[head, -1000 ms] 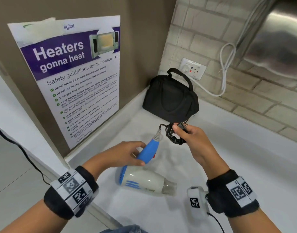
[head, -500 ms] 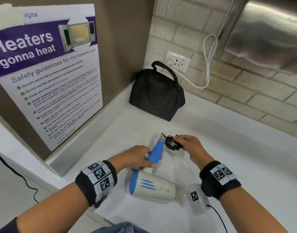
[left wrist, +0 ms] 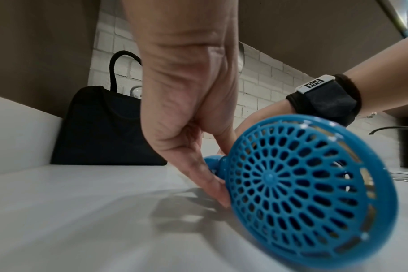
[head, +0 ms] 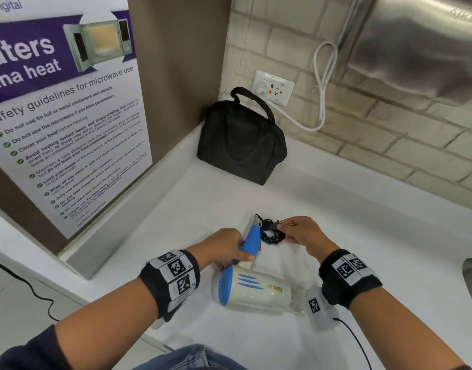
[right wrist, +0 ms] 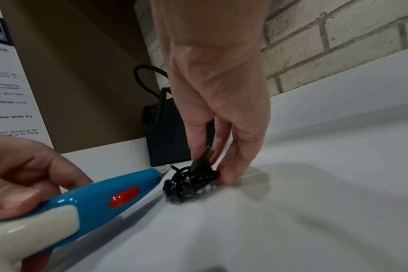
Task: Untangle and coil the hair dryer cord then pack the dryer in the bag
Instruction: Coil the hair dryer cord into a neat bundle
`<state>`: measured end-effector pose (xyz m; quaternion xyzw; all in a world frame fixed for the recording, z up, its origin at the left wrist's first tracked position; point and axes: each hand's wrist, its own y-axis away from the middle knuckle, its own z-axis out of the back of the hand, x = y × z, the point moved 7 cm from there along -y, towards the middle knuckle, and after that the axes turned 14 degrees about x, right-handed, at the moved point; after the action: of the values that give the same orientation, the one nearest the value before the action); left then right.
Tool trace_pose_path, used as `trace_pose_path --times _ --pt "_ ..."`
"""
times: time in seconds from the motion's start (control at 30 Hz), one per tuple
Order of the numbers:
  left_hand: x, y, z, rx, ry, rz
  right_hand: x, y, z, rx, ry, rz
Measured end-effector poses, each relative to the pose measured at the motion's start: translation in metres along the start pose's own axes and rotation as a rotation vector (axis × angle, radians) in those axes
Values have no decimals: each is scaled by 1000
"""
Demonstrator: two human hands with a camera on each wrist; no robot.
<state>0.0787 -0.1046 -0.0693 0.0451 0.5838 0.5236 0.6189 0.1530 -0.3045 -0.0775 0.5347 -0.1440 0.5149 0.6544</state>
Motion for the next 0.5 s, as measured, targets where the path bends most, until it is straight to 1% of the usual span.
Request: trace_pose_path --times 0.17,0.27,0.37,0.43,0.5 --pt "3 -1 1 -13 19 -22 8 5 1 19 61 -26" --pt "5 -1 1 -19 35 -32 16 6 8 -15 125 -6" --pt "4 0 3 -41 39 -53 27 9 17 -88 226 44" --pt "4 4 9 -92 3 -61 42 13 19 -135 334 90" --pt "8 9 18 -159 -30 -54 62 17 15 -167 446 172"
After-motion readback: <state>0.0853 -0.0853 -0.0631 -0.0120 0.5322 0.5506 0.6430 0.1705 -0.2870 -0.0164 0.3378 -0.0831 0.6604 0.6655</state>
